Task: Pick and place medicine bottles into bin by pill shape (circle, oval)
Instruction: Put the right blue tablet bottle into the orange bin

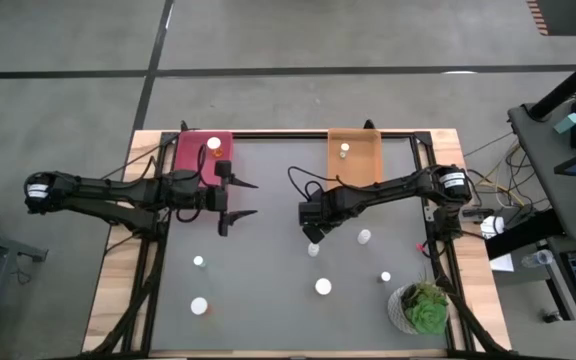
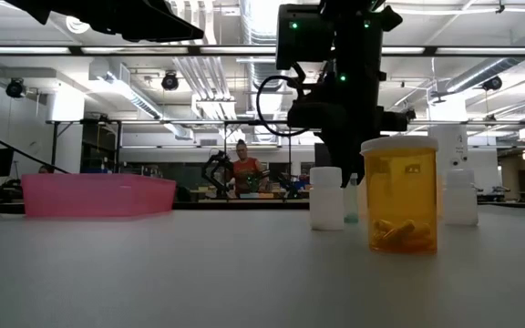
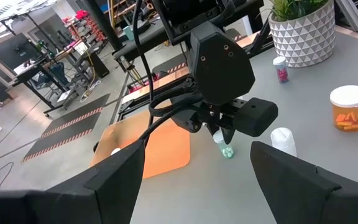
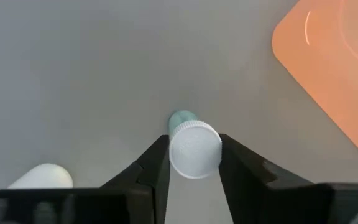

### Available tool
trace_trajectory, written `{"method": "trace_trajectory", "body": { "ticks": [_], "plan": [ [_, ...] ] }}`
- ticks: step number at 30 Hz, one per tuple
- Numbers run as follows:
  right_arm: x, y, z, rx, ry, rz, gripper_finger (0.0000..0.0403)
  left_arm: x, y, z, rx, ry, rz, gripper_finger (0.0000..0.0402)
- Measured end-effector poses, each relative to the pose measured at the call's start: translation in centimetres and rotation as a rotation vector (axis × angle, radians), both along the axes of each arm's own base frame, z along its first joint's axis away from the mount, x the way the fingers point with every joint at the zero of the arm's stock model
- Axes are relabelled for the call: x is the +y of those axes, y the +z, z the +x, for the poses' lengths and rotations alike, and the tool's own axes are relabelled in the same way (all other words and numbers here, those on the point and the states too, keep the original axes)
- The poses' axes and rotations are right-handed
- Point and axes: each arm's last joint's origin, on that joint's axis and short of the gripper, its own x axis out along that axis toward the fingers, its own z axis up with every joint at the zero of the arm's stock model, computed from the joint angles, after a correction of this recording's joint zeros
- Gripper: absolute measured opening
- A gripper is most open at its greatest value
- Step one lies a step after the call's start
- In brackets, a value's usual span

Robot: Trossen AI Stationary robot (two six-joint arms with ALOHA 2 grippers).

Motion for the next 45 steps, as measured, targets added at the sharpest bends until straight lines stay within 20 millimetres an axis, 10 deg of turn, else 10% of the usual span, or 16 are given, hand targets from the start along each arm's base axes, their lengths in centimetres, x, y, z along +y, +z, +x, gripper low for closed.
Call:
{"method": "trace_trajectory", "body": {
  "ticks": [11,20,33,45],
  "plan": [
    [-0.7,5.6,1.0,-0.134,0.118,0.011,0.0116,0.0,0.0,0.0,0.0,0.0,0.001,0.0277],
    [-6.4,9.8,-0.3,-0.172,0.131,-0.037,0.0114,0.0,0.0,0.0,-0.001,0.0,0.0,0.0277],
    [-16.3,9.7,-4.2,-0.086,0.038,-0.076,0.0113,0.0,0.0,0.0,0.0,0.0,0.0,0.0277],
    [-19.1,5.6,-6.6,-0.051,-0.015,-0.001,0.0114,0.0,0.0,0.0,0.0,0.0,0.0,0.0277]
  ]
}}
